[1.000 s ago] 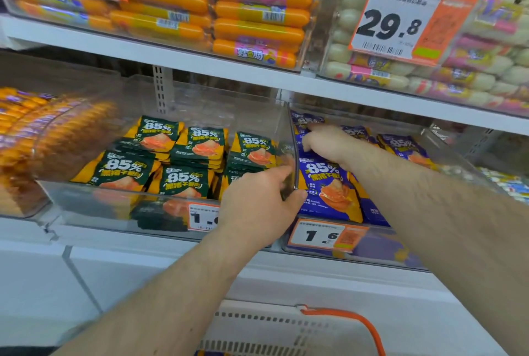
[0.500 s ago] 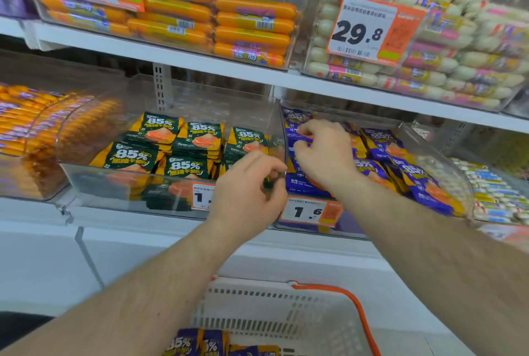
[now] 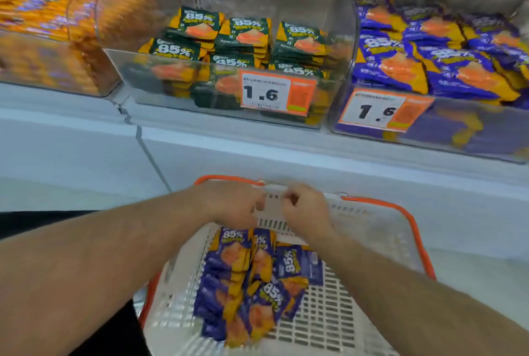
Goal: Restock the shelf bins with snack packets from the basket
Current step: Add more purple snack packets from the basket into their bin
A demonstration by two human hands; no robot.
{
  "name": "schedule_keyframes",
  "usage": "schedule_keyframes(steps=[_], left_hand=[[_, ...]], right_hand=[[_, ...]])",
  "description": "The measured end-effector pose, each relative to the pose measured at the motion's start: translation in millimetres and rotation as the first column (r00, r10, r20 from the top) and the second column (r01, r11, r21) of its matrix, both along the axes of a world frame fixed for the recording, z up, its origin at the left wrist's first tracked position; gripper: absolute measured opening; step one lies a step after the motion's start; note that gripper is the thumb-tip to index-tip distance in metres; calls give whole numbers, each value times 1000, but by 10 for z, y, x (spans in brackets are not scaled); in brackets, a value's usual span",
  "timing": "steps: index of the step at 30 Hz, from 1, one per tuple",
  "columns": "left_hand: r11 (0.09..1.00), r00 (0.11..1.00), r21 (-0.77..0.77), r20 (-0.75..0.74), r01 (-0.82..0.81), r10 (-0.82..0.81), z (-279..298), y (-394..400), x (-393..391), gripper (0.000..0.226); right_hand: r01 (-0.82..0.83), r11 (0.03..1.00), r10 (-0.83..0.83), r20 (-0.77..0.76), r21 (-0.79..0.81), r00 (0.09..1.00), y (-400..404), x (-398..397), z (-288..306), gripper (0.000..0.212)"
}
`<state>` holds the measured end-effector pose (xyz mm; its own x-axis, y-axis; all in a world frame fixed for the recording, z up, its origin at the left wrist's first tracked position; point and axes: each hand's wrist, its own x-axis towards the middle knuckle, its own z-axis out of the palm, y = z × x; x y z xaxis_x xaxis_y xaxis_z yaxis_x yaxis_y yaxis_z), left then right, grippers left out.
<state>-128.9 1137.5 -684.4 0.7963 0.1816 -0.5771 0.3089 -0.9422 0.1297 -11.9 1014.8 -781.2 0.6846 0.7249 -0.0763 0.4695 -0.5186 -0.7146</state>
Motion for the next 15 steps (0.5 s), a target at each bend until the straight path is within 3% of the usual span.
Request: schedule_keyframes(steps=[2,4,6,9,11,14,15], left_hand=[[1000,999,0,-29,-19,19,-40,81,-30,35],[999,998,-26,-50,-41,40,-75,136,-32,32],[998,996,-45,-76,-45,41,-102,174,-15,32],[995,992,-73,-107,-72,64,-116,223,1,33],[990,990,-96,-110,-101,91,-120,249,-3,33],[996,991,-53,-116,-74,68,-123,277,-14,33],[997,992,-44,-112,-64,58,-125,282,-20,32]], right_hand=[[29,980,-94,-331,-196,939,89,-122,-469,25],[20,933,-207,-492,-359,845,165,-292,-878,22],[36,912,-292,-582,-410,759,219,-461,-1185,16],[128,878,-418,-608,-462,675,307,-714,-1429,38],[148,853,-456,-577,-500,678,390,-851,-1538,43],[189,808,-509,-499,-559,702,536,-988,-1730,76],[194,788,-519,-461,-584,720,576,-1007,-1726,77]])
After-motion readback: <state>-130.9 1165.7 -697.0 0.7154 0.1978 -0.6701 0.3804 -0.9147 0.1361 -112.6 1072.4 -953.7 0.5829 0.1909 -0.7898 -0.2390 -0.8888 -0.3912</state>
